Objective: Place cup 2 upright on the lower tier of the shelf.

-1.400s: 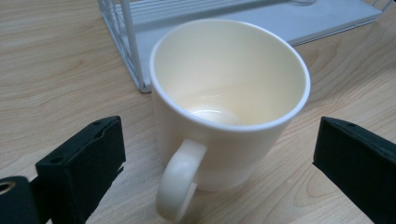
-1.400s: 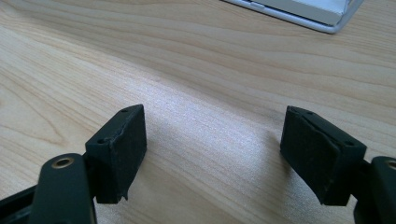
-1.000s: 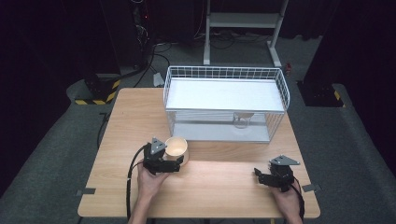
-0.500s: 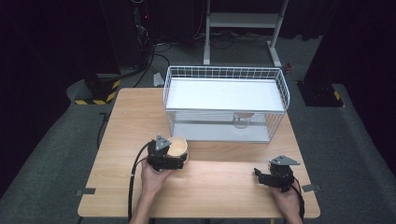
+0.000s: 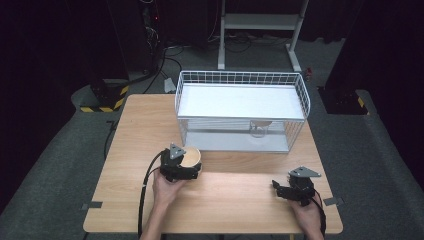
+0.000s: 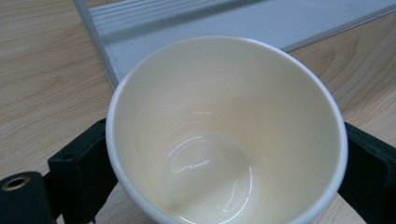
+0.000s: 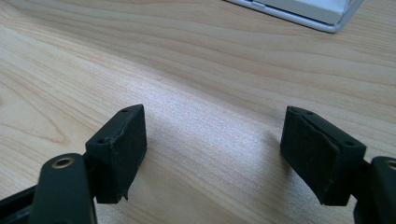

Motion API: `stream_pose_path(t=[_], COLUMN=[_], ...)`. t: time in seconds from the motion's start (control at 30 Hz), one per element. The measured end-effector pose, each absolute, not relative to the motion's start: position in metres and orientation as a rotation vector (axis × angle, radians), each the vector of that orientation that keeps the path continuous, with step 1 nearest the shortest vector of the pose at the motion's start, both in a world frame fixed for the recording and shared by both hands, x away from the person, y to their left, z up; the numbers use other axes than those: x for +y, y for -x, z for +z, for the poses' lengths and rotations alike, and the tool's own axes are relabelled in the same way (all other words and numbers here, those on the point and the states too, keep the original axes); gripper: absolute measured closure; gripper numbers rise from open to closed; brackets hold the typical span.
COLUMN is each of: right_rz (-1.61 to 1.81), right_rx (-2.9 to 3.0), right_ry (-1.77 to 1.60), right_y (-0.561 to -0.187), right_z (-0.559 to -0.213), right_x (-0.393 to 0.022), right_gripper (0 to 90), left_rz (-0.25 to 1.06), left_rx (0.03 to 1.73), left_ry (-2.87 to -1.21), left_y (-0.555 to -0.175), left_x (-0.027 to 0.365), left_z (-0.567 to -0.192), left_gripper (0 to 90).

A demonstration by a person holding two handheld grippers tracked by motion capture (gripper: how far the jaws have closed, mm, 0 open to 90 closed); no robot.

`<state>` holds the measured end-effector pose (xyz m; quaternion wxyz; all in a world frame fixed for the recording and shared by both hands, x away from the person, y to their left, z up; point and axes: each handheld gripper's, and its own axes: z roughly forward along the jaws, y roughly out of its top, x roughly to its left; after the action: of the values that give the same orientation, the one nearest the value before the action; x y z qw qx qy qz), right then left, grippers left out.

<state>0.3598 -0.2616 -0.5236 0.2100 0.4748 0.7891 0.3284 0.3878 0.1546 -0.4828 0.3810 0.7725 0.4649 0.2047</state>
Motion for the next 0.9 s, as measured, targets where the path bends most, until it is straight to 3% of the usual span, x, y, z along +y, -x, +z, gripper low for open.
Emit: stream_pose_path(t=[0.9], right_rz=[0.917], right_rx=[2.199], right_ry=[-1.314], right_y=[-0.3594], right_z=[-0.5236], right_x=[-0.261], right_gripper=[22.9], left_rz=[0.557], left_rx=[1.19], left_ry=[-2.003], left_y=[-0.386], left_x=[0.151], left_z=[-0.4842], left_gripper=[9.4])
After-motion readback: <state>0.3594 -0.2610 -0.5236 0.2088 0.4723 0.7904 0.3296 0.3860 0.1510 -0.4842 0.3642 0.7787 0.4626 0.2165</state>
